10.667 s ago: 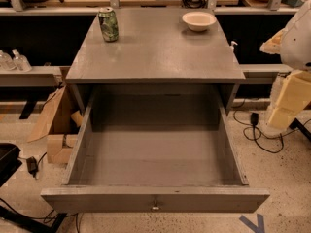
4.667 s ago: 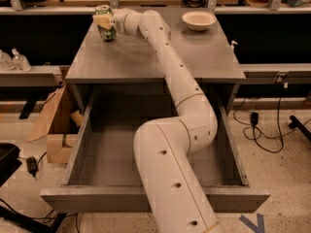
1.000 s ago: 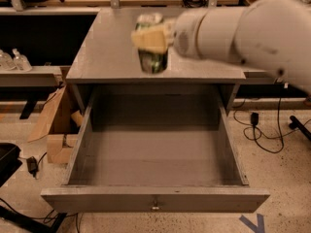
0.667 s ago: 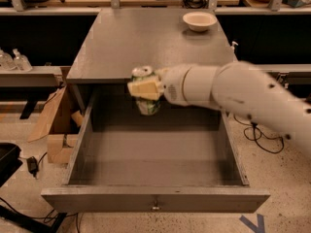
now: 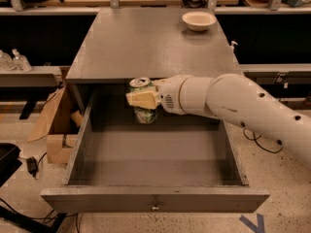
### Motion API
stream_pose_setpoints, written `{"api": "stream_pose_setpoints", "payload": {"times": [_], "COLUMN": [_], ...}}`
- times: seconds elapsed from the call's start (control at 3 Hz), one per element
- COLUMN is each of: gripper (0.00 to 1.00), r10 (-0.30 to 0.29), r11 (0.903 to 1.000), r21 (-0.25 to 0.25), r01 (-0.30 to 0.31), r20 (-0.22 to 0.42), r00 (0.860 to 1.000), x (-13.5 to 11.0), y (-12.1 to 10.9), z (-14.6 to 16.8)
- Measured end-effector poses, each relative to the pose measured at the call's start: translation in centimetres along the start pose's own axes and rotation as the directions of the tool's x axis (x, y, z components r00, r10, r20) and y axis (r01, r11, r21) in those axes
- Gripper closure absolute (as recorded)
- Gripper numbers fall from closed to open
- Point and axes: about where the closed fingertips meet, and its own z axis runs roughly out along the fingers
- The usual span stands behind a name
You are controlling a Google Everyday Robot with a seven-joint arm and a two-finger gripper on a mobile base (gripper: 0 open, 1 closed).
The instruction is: Place green can into top drawer
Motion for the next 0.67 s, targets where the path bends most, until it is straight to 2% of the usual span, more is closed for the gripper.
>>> {"api": "stream_pose_setpoints", "payload": {"times": [0.33, 0.67], "gripper": [1.0, 1.0], "r10": [0.02, 0.013], "r11": [0.9997, 0.9988], "r21": [-0.015, -0.047], "r01": [-0.02, -0.011], "r20": [0.013, 0.051], "r00": [1.0, 0.999], "x": [1.9, 4.6], "y": [0.0, 0.2], "z": [1.2, 3.6]}}
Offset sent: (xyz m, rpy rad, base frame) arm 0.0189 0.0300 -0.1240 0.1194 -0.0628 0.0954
